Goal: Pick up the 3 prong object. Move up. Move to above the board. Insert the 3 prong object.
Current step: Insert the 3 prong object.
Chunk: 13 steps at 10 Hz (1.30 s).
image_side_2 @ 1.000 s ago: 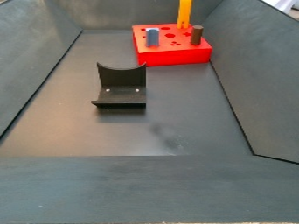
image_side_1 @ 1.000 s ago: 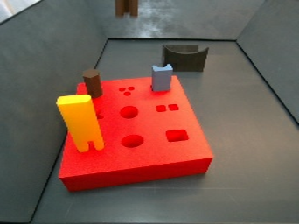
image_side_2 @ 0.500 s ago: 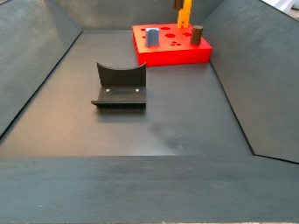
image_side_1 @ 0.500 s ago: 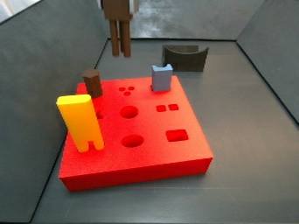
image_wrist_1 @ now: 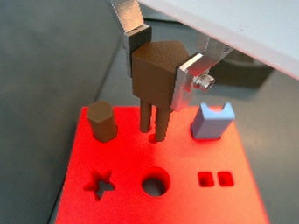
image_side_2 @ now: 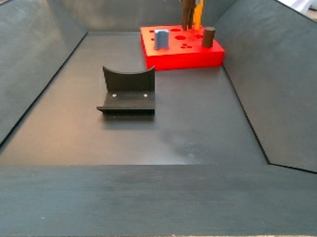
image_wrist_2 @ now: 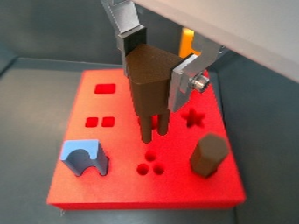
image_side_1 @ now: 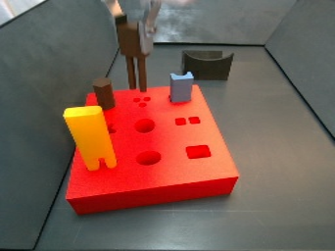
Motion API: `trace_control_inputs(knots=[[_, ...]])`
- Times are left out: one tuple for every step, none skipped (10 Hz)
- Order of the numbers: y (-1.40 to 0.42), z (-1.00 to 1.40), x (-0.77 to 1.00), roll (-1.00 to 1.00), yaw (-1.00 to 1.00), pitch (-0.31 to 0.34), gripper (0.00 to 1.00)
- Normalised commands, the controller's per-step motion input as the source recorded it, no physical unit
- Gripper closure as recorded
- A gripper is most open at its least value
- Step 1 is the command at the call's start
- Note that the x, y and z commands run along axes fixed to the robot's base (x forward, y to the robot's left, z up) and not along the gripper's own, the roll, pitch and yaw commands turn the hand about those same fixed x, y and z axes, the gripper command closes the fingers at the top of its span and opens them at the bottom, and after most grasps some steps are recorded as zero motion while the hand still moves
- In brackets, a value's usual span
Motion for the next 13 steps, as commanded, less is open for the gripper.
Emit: trace_control_inputs(knots=[[0.10, -0.77, 0.03, 0.00, -0.86, -0.046, 1.00], [0.19, -0.69, 0.00, 0.00, -0.84, -0.063, 1.00], [0.07, -0.01, 0.15, -0.03, -0.13, 0.000, 1.00], [0.10, -0.08, 0.00, 0.00, 0.00, 0.000, 1.00], [0.44, -0.30, -0.09, 0.00, -0.10, 0.000, 1.00], [0.45, -0.31, -0.15, 0.02, -0.14, 0.000, 1.00], [0.21, -0.10, -0.02, 0.00, -0.15, 0.000, 1.00], [0.00, 0.00, 0.00, 0.00, 0.00, 0.009, 1.00], [0.00, -0.30, 0.02, 0.00, -0.47, -0.047, 1.00], [0.00, -0.49, 0.00, -0.01, -1.00, -0.056, 1.00], [-0.02, -0.40, 0.00, -0.04, -1.00, -0.106, 1.00], [0.00, -0.04, 0.00, -0.02, 0.00, -0.001, 1.00], [-0.06, -0.02, 0.00, 0.00, 0.00, -0.013, 1.00]])
